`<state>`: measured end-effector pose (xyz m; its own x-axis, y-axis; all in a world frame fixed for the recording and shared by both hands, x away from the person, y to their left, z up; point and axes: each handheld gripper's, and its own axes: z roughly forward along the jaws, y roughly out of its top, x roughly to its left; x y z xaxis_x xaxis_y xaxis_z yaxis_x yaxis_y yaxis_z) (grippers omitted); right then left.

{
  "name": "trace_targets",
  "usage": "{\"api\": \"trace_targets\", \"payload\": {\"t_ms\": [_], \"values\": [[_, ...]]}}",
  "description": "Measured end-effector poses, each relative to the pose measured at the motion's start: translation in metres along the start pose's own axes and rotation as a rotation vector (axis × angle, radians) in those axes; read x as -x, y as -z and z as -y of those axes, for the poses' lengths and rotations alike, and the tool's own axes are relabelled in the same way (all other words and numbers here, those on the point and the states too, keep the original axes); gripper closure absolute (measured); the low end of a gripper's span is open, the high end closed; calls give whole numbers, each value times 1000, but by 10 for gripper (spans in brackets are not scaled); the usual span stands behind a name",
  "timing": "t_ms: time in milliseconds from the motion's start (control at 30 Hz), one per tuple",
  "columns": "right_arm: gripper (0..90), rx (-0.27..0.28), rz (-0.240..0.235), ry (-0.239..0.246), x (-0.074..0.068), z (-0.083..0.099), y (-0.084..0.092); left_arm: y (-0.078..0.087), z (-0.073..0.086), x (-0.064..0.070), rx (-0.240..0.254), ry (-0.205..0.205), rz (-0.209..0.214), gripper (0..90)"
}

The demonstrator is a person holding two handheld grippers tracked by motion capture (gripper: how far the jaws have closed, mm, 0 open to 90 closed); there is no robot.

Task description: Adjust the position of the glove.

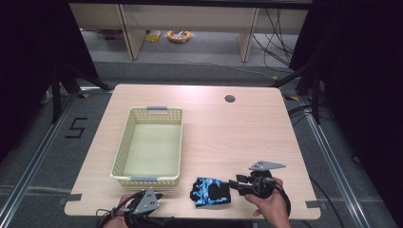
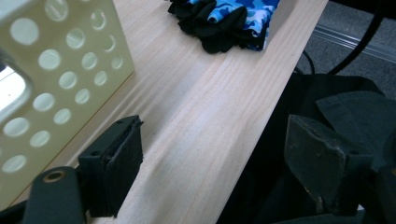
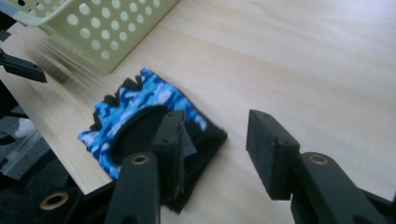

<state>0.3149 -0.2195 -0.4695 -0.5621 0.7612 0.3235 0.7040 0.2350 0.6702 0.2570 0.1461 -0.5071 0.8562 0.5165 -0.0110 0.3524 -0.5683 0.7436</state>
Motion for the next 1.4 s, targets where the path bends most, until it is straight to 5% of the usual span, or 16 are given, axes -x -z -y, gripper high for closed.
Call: {"api": "trace_targets", "payload": {"t_ms": [33, 100, 133, 233, 467, 500, 567, 667, 733, 767, 800, 933, 1033, 1067, 1233, 1400], "values": [[584, 6, -3, 30, 5, 5, 2, 0, 0, 1, -1, 0, -3, 190], [588, 17, -13, -16, 5, 12, 4, -2, -1, 4, 9, 4, 5, 198], [588, 27, -25, -78, 2, 18, 4, -4, -3, 6, 12, -5, 13, 202], [587, 33, -20, -54, 5, 21, 5, -7, -6, 9, 22, -14, 17, 213], [585, 49, -20, -85, 6, 26, 4, -23, -23, 20, 54, -42, 37, 243], [584, 40, -40, -129, 4, 27, 3, -26, -25, 21, 52, -55, 38, 245], [582, 42, -27, -123, 4, 27, 1, -31, -32, 22, 33, -73, 52, 257], [579, 54, -35, -87, 6, 27, -1, -40, -41, 23, 68, -71, 47, 257], [579, 55, -34, -88, 6, 27, -1, -44, -49, 21, 62, -74, 36, 256], [579, 49, -41, -127, 4, 27, -1, -47, -52, 20, 62, -79, 35, 257], [580, 55, -27, -84, 7, 27, 0, -48, -54, 18, 43, -86, 26, 263], [583, 61, -51, -119, 7, 28, -1, -55, -61, 13, 9, -113, 24, 336], [582, 42, -43, -109, 7, 27, 0, -56, -63, 13, 6, -107, 31, 349], [579, 48, -23, -61, 9, 27, -1, -56, -64, 12, 11, -107, 32, 374], [579, 44, -59, -103, 5, 27, -2, -54, -65, 6, -10, -122, 8, 447], [581, 49, -57, -71, 7, 27, -4, -61, -63, 6, -47, -145, -3, 479]]}}
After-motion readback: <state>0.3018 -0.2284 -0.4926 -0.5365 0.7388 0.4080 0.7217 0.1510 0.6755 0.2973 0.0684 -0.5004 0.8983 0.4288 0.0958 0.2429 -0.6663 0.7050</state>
